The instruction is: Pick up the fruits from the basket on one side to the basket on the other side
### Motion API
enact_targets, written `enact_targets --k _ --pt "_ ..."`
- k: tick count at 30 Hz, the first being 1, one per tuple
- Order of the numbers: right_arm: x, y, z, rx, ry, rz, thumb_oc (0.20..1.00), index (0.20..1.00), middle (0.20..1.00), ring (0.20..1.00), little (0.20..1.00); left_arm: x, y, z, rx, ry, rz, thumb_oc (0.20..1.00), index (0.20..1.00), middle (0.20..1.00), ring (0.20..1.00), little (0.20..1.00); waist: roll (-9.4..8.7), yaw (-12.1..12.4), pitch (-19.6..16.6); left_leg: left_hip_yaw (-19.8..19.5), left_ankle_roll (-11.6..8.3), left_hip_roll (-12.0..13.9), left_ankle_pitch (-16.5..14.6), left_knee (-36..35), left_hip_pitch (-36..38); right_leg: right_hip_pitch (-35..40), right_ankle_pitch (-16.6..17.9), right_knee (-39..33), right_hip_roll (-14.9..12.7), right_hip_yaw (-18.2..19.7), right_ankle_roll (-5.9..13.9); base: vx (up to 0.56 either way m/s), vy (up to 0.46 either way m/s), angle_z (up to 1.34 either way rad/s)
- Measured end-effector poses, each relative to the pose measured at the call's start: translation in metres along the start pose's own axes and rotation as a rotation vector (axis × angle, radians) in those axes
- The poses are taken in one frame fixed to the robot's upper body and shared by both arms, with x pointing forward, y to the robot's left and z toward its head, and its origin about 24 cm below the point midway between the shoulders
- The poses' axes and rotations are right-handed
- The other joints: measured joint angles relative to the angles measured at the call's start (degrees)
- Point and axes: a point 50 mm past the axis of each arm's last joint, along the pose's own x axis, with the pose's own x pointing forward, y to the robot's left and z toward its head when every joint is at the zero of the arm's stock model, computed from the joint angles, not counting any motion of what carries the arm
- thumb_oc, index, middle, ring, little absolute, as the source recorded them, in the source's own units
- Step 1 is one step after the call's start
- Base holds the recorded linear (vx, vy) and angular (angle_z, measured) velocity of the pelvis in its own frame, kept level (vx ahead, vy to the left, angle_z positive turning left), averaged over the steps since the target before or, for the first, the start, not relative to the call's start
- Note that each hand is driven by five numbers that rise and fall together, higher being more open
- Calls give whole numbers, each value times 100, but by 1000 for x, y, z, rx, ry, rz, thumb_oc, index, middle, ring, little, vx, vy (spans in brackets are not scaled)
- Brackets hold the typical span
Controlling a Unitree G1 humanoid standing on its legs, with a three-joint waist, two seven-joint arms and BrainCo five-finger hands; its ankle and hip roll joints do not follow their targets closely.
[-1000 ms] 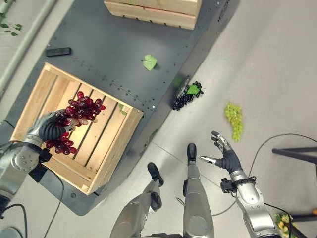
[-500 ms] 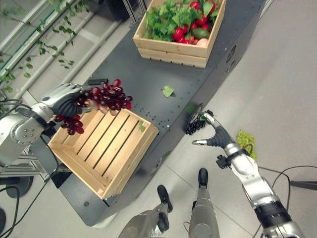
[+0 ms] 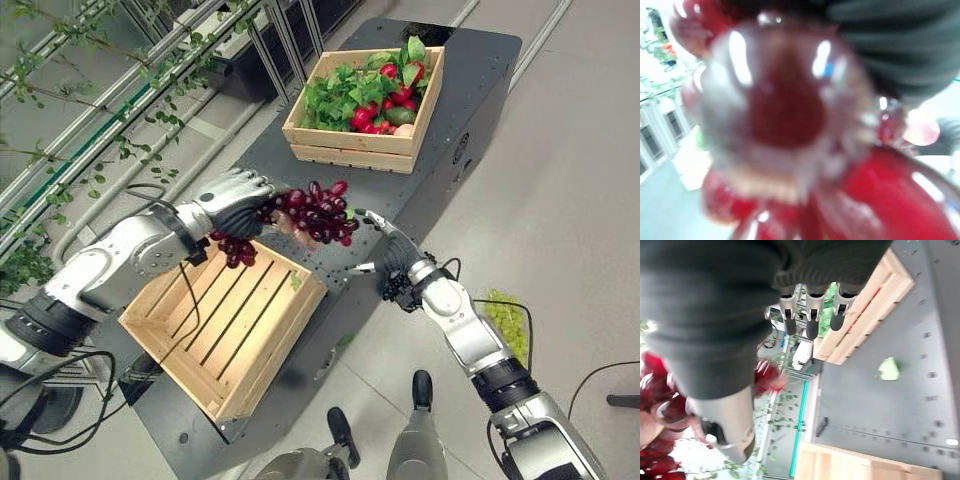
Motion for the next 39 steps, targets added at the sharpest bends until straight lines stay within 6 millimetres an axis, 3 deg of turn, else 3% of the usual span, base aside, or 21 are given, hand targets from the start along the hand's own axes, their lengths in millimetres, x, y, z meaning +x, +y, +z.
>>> enact_targets --k 2,11,21,26,27,39 --pt "2 5 1 10 5 9 1000 1000 1000 1000 1000 7 -11 8 -4 -16 -21 200 200 200 200 200 62 3 -103 0 -6 11 -7 -3 6 3 -8 0 12 0 -4 0 0 0" --pt "5 11 3 27 12 13 1000 1000 1000 1000 1000 15 -26 16 -14 -11 -36 200 200 200 200 200 131 -7 -258 5 -6 22 -8 -6 16 2 -12 0 29 17 -8 2 2 0" --pt "12 28 8 29 -1 75 1000 1000 1000 1000 1000 4 -55 21 -81 9 -108 200 200 200 200 200 106 31 -524 16 -19 44 -22 -22 28 -7 -17 0 56 60 -14 4 0 -2" --pt "17 37 8 54 9 92 1000 1000 1000 1000 1000 3 -59 23 -90 4 -124 200 200 200 200 200 93 29 -543 10 -19 48 -22 -24 29 -2 -17 0 59 58 -14 0 0 0" --pt "19 39 10 57 4 96 200 200 200 200 200 3 -59 24 -91 3 -126 200 200 200 200 200 93 34 -543 8 -20 50 -22 -24 29 -2 -17 0 61 57 -14 0 0 0" --pt "26 50 4 138 46 79 200 200 200 200 200 9 -52 23 -115 34 -91 200 200 200 200 200 29 71 -607 -23 -33 82 -26 -14 79 90 -51 -1 75 -8 -31 7 -3 2"
